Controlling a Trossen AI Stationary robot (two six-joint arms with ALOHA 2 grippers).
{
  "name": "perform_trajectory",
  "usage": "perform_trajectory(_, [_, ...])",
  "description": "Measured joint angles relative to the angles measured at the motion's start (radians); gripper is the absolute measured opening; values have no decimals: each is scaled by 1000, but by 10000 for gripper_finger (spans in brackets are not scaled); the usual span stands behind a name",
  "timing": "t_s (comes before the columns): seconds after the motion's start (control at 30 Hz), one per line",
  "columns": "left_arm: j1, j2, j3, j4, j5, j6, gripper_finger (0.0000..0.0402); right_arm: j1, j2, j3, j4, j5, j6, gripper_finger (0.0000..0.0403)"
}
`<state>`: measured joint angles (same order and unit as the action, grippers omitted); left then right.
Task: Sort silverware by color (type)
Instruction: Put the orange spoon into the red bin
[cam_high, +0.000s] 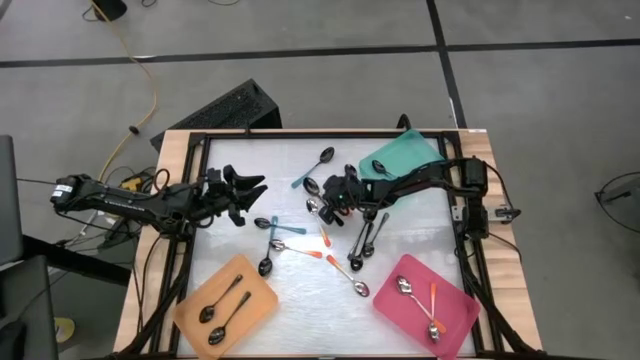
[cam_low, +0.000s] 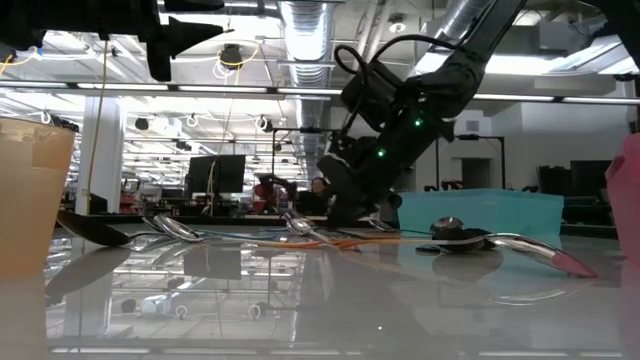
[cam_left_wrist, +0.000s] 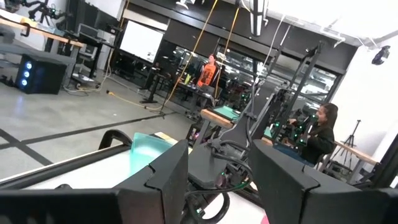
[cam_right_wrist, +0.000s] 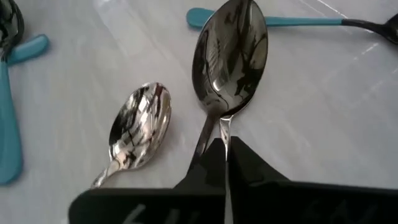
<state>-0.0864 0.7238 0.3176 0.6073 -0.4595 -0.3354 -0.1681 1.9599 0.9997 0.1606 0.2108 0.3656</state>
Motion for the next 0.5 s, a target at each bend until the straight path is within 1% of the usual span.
perform_trajectory(0.23, [0, 0, 0, -26, 0, -18, 157, 4, -28, 10, 7, -8, 3, 3])
perform_trajectory(0.3, [0, 0, 0, -26, 0, -19, 157, 4, -49, 15, -20, -11, 3, 3])
perform_trajectory(0.4, [0, 0, 0, -23, 0, -19, 157, 5, -66, 50, -4, -10, -1, 3])
perform_trajectory(0.5, [0, 0, 0, -22, 0, -18, 157, 6, -89, 82, -45, -2, -24, 2])
